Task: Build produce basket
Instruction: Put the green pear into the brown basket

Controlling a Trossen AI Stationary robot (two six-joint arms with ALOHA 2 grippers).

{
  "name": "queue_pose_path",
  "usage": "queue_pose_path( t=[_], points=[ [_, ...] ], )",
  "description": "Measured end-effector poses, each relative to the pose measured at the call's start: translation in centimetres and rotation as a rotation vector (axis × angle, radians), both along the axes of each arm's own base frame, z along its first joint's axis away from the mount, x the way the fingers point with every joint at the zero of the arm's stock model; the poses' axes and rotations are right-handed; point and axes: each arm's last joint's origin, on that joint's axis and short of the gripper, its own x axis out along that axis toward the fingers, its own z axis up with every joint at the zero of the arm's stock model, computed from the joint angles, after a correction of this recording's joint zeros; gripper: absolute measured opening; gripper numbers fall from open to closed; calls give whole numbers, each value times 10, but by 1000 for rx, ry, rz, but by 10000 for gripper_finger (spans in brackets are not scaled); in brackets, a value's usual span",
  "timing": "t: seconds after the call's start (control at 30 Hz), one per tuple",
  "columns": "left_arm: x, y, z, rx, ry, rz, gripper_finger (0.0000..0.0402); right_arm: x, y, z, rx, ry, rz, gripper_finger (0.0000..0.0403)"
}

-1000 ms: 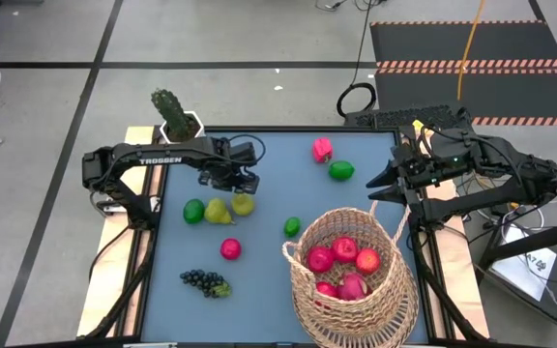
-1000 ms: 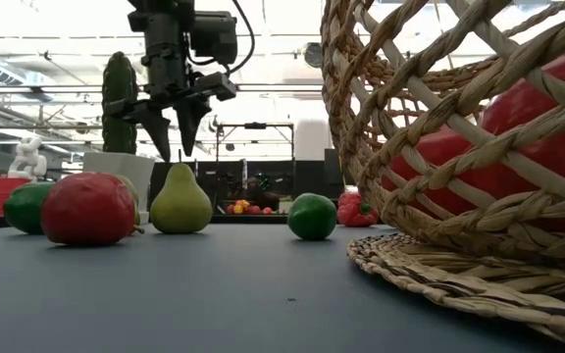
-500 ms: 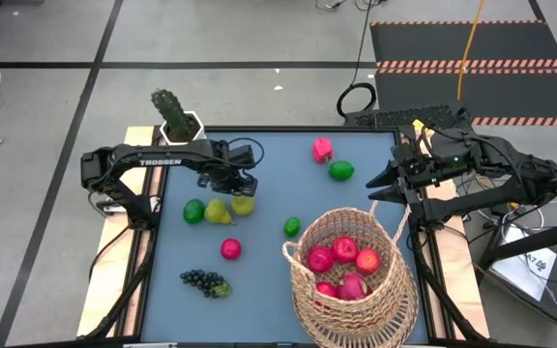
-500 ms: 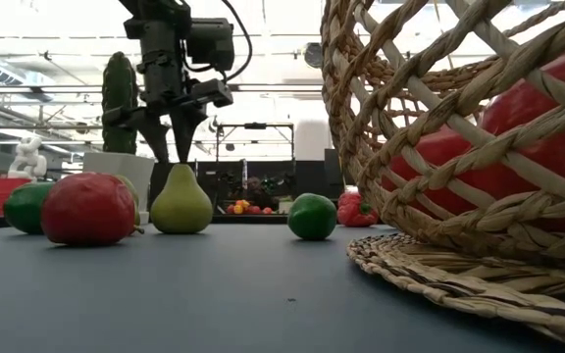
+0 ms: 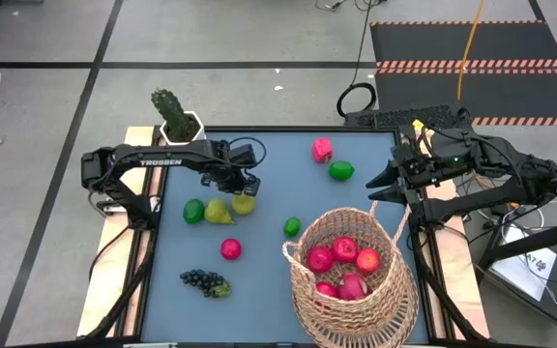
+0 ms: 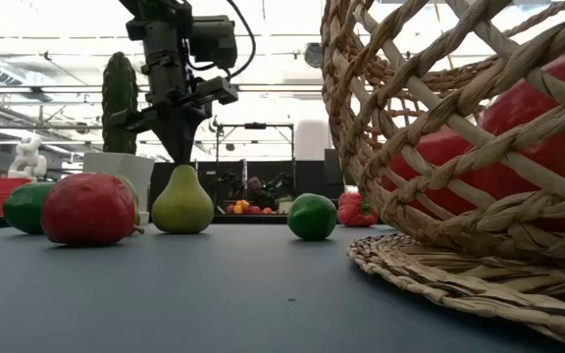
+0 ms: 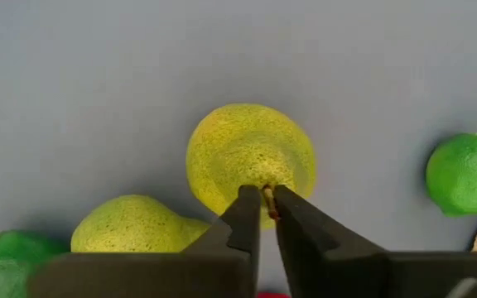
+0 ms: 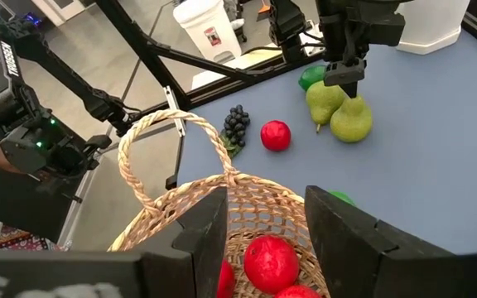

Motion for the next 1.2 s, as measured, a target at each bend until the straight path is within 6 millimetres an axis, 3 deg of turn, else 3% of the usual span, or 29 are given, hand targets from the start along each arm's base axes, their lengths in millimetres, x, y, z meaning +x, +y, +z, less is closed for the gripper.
queue_pose_path(
  t=[0.1,0.3,0.57,0.87,1.2],
  points=[
    [1,0,0,4,-6,-5,9,0,0,0,-3,1,1,155],
    [-2,0,4,9,-21,3,16,0,0,0,13,5,-7,155],
    [-11,-3,25,39,-108,-9,12,0,0,0,10,5,-8,155],
    [-16,-7,60,109,-354,-9,8,2,-3,0,34,6,-68,155],
    [-7,-13,94,184,-577,-71,5,42,-10,1,81,-52,-63,155]
  ],
)
